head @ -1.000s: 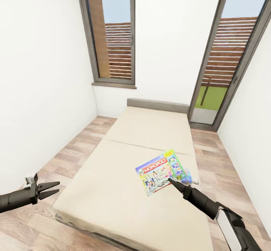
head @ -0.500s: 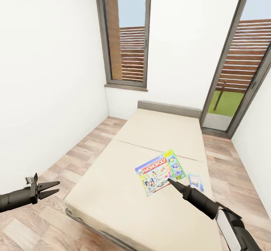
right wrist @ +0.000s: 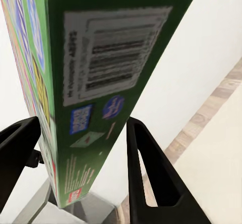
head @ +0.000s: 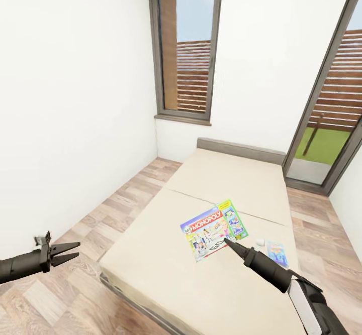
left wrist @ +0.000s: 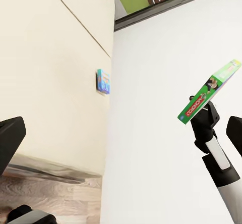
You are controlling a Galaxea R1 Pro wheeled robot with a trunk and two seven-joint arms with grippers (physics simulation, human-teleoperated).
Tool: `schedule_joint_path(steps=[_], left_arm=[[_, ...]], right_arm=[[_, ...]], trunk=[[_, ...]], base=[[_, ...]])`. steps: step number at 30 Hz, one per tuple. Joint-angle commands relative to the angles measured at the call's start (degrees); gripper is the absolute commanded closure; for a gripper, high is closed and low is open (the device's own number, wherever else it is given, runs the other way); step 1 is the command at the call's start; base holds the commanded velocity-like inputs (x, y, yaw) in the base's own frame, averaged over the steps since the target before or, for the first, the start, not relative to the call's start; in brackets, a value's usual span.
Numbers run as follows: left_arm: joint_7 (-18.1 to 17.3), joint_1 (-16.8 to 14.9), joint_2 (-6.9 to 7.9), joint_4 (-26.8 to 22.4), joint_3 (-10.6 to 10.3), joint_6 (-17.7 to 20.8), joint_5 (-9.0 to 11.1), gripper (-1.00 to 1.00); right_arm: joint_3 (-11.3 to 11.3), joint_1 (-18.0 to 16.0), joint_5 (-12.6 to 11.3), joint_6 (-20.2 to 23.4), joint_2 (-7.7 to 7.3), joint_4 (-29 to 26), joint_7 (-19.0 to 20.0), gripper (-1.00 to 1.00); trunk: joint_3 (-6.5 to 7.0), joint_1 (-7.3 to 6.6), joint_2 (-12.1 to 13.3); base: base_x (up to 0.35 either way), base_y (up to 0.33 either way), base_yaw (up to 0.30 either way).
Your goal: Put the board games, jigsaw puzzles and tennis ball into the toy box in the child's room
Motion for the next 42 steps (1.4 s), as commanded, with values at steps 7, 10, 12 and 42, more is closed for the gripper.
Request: schedule_joint_path(steps=[7,10,12,42], left_arm=[[-0.27,-0.06,0.00,-0.07,-0.01,0.56,-0.16,-1.00],[-0.27,-0.06,0.00,-0.08,-0.07,0.46,-0.14,-1.00],[-0.27,-0.06,0.00,-0.08,-0.08,0.40,-0.13,-1.00],[-0.27,-0.06,-0.08,-0.08,0.16,0.27,-0.13,-1.00]], right_arm=[[-0.02,-0.01,-0.35,0.52,0.00,0.00,0.02,1.00],[-0.02,-0.02,-0.35,0.54,0.01,0.00,-0.02,1.00],[-0.02,-0.04,-0.35,0.54,0.02,0.00,-0.03,1.00],[-0.02,-0.02,-0.35,0.60,-0.03,0.00,-0.21,1.00]], trunk=[[0.43,0.04,-0.12],[0.67,0.04,-0.12],[0.83,0.04,-0.12],[3.20,0.04,-0.12]], base=[[0.000,0.000,0.191],[0.000,0.000,0.191],[0.000,0.000,0.191],[0.000,0.099,0.191]])
